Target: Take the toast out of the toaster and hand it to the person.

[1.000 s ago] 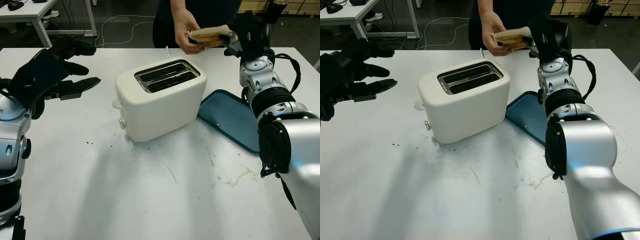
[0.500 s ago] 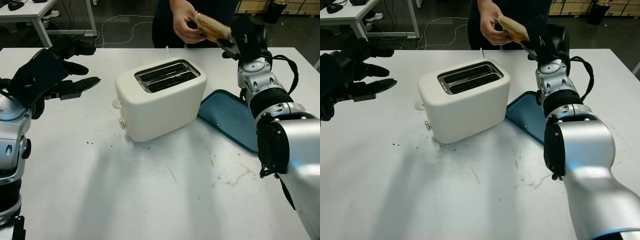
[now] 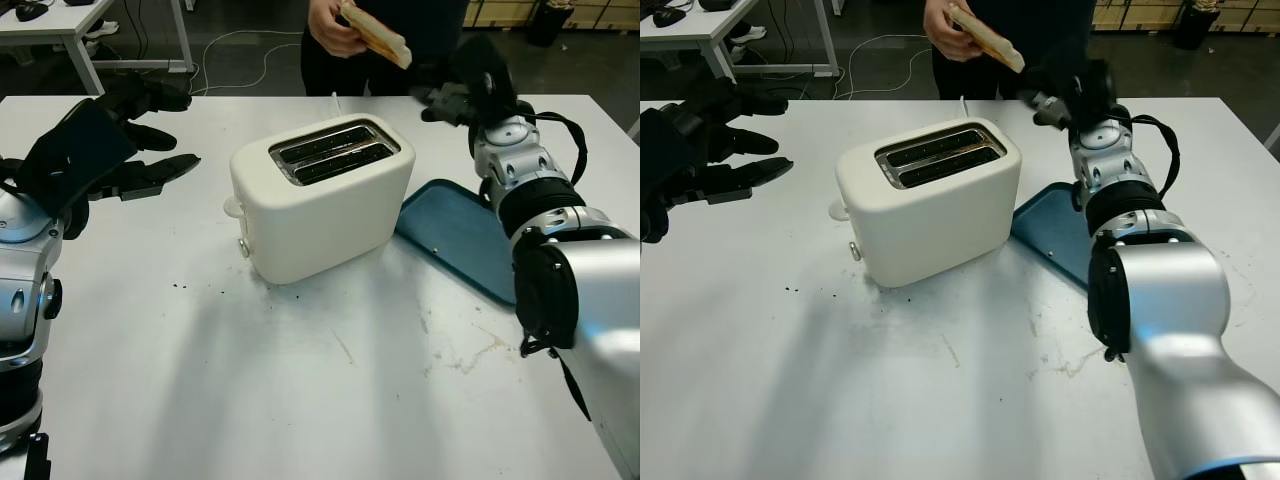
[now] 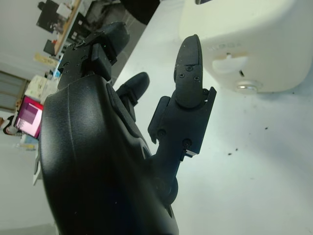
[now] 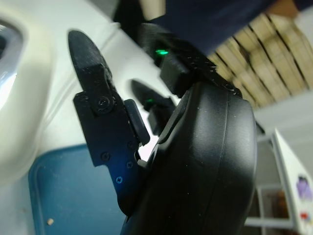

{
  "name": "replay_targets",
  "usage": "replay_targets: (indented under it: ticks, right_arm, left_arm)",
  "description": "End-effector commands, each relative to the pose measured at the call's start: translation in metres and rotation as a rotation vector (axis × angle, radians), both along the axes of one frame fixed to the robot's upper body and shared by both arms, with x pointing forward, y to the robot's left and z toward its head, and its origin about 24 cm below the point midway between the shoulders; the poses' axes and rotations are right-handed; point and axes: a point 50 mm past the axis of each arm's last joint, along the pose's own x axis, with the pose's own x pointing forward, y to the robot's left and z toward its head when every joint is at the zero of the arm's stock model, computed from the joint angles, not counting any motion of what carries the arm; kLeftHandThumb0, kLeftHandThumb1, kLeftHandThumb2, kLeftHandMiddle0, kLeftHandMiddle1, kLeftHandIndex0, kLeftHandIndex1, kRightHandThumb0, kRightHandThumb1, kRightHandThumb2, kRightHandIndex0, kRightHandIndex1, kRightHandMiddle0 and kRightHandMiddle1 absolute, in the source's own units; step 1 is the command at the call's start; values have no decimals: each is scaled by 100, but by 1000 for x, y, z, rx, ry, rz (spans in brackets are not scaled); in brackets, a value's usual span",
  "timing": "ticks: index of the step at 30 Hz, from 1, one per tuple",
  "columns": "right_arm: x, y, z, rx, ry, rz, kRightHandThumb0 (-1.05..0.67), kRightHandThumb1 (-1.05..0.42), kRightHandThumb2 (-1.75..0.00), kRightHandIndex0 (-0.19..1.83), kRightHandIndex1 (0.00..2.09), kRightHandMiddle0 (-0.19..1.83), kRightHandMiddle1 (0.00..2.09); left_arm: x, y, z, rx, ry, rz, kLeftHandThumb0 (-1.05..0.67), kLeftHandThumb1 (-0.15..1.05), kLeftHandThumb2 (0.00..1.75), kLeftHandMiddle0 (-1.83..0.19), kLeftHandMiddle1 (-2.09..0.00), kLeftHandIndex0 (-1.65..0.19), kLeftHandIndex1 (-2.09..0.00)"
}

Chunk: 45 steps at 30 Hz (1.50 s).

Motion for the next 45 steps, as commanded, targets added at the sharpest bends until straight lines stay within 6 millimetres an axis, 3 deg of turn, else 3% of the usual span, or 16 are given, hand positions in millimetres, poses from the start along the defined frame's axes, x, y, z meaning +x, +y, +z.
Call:
replay_targets:
  ticks: [1,7,14,16,20,22,27,33,37,45]
  right_arm:
    - [-2,-9,0,-40,-11,24,-103,-82,0,3,3,2,0]
    - [-6,-21,-1,-132,-27,55,-105,-86,-1,0,0,0,0]
    - [-15,-40,-7,-27,-107,81,-105,-81,0,0,0,0,0]
    - [-20,-44,-10,87,-170,99,-105,-79,0,0,0,1,0]
    - [-40,-53,-23,240,-323,128,-85,-72,0,18,10,19,8]
    - [-61,-52,-38,304,-374,131,-73,-71,0,30,17,32,12]
    - [-113,-40,-73,478,-336,121,-68,-71,-1,61,13,53,6]
    - [-158,-17,-93,584,-236,79,-67,-74,-1,71,10,56,3]
    - [-179,0,-98,625,-161,111,-71,-75,-1,71,8,59,3]
    - [-203,24,-108,679,-36,167,-72,-72,0,65,3,62,1]
  left_arm:
    - [-2,0,0,9,-19,5,-40,85,26,0,-108,-1,-87]
    - [-3,1,-1,9,-16,12,-40,86,26,0,-107,0,-86]
    - [-6,2,-4,-30,-12,23,-39,87,24,0,-105,0,-80]
    - [-8,3,-5,-46,-19,24,-38,88,24,0,-104,0,-80]
    - [-16,3,-9,-110,-52,6,-40,87,24,0,-99,0,-78]
    - [-24,2,-13,-127,-67,4,-43,87,24,0,-98,0,-78]
    - [-45,-4,-26,-193,-86,35,-47,90,21,0,-82,0,-63]
    - [-68,-15,-47,-257,-105,83,-40,92,27,0,-69,0,-52]
    - [-79,-28,-65,-325,-95,82,-39,92,32,0,-65,0,-46]
    - [-84,-48,-92,-430,-50,120,-56,92,35,0,-61,-2,-41]
